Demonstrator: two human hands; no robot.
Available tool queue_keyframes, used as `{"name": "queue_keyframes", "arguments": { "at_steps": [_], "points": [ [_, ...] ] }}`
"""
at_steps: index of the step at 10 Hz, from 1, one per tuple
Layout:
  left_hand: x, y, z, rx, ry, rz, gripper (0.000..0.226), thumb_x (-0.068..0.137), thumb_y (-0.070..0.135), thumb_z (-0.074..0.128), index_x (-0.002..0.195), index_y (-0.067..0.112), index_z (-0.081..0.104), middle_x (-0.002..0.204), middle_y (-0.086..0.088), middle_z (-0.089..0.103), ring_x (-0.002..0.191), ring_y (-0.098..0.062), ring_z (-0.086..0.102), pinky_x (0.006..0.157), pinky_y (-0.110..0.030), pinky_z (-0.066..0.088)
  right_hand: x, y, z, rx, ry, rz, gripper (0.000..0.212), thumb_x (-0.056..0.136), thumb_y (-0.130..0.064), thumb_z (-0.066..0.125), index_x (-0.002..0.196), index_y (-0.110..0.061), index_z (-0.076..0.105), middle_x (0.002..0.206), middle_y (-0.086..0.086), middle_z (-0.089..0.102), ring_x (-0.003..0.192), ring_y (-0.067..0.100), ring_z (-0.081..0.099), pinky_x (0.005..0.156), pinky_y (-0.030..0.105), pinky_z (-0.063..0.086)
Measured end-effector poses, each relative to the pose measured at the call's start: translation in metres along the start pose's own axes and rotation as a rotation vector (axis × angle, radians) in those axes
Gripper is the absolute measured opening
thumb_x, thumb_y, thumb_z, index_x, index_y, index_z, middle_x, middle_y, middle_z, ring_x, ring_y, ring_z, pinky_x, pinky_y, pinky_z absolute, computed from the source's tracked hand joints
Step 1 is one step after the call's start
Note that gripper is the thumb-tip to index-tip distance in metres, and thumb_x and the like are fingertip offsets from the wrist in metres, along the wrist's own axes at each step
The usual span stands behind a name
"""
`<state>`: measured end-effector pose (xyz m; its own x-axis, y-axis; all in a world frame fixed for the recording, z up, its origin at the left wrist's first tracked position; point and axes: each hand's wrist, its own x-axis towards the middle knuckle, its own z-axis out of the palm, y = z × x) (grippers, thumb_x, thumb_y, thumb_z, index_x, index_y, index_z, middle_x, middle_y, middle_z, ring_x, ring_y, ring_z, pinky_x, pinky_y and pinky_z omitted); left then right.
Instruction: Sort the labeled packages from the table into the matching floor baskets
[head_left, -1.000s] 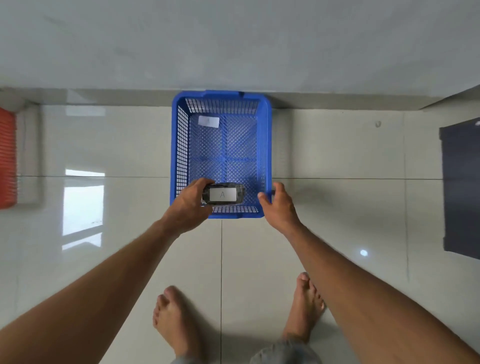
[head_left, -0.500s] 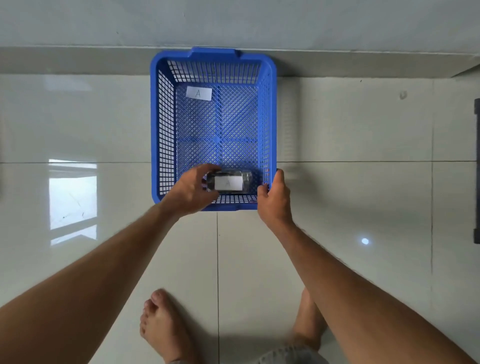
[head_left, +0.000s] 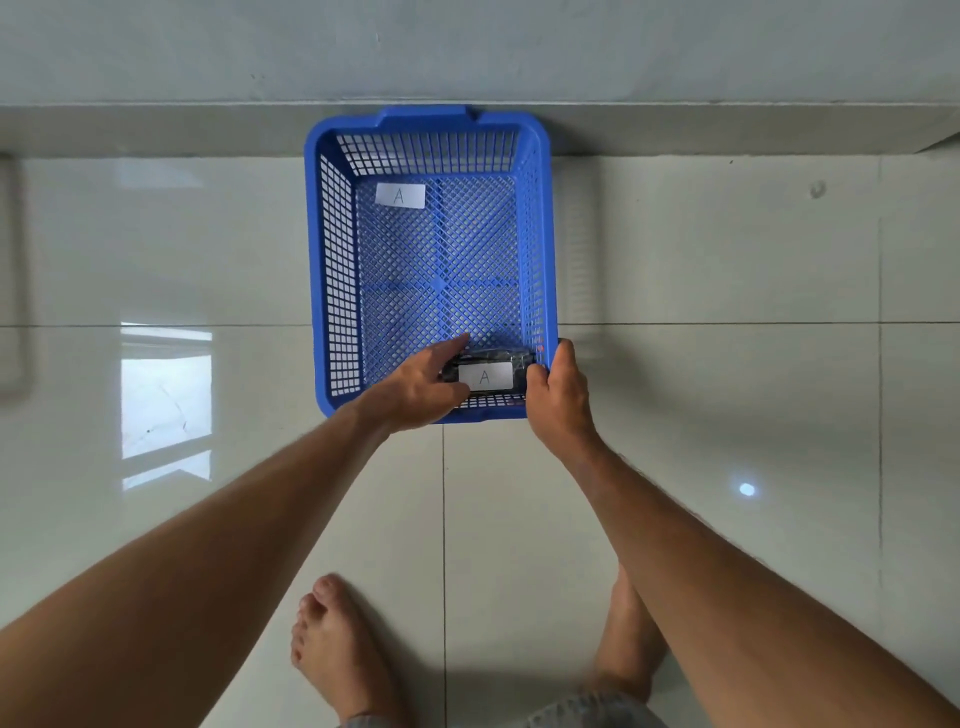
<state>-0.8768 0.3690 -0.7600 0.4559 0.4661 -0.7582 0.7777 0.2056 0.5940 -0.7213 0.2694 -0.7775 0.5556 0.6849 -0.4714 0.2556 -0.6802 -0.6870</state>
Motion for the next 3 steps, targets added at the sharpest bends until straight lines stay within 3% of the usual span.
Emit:
{"name": "queue_keyframes", "arguments": {
  "at_steps": [1, 2, 3],
  "points": [
    [-0.006, 0.002, -0.005, 0.055, -0.016, 0.029, 0.08, 0.083, 0.018, 0.058, 0.156, 0.031, 0.026, 0.157, -0.003, 0.029, 0.133, -0.024, 0.046, 0.11, -0.042, 0.042, -0.001, -0.003, -0.005, -0.038, -0.053, 0.03, 0.009, 0.091, -0.005, 0.046, 0.097, -0.008, 0.039, 0.085, 0.014, 0.056, 0.071, 0.028, 0.046, 0.06, 0.026, 0.029],
    [-0.024, 0.008, -0.011, 0.101, -0.019, 0.016, 0.083, 0.085, 0.022, 0.061, 0.157, 0.027, 0.021, 0.161, -0.002, 0.023, 0.144, -0.024, 0.033, 0.117, -0.042, 0.032, -0.001, -0.012, -0.017, -0.116, -0.103, 0.054, 0.022, 0.092, -0.01, 0.049, 0.111, -0.001, 0.045, 0.102, 0.022, 0.064, 0.086, 0.036, 0.058, 0.065, 0.032, 0.036],
    [-0.054, 0.019, -0.022, 0.227, 0.032, 0.093, 0.089, 0.083, 0.035, 0.062, 0.158, 0.02, 0.017, 0.163, -0.008, 0.021, 0.148, -0.026, 0.026, 0.119, -0.039, 0.026, -0.012, -0.033, -0.044, -0.213, -0.124, 0.052, 0.037, 0.094, -0.016, 0.051, 0.127, -0.002, 0.042, 0.122, 0.024, 0.06, 0.108, 0.041, 0.058, 0.083, 0.039, 0.045]
  ]
}}
